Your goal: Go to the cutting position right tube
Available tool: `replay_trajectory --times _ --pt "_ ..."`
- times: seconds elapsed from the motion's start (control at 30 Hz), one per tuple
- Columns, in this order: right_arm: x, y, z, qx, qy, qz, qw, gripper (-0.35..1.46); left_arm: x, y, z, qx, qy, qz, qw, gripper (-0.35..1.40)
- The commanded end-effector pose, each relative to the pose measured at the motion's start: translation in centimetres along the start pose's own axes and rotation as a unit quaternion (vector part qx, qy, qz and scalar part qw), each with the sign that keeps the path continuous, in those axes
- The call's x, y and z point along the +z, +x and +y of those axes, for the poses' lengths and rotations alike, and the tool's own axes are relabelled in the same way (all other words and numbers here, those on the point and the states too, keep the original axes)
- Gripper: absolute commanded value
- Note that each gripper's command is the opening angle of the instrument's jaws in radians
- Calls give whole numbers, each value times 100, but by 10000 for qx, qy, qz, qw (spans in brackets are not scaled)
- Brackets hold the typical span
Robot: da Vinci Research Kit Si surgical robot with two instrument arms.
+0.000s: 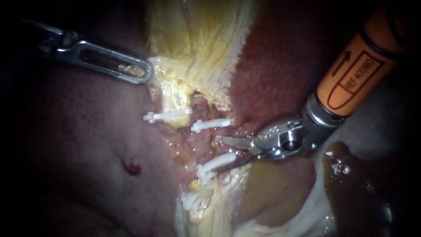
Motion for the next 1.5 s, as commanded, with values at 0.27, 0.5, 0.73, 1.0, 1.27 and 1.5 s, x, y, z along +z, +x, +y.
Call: replay_trajectory --times 0.27,0.5,0.73,1.0,1.27,1.5 --pt "11 0 10 -147 272 74 9995 139 0 0 0 0 0 0 10000 -35" --pt "16 5 12 -445 826 760 9927 139 0 0 0 0 0 0 10000 -35" --pt "23 15 14 -543 1409 1269 9803 134 0 0 0 1 1 1 10000 -35" --pt "35 28 17 -524 1581 1521 9742 136 0 0 0 0 0 0 10000 -35" --pt "50 34 17 -501 1585 1594 9731 136 1 0 0 -1 -2 -1 10000 -35" --pt "56 39 13 -454 1645 1718 9702 139 2 0 0 -1 -3 -2 10000 -35"
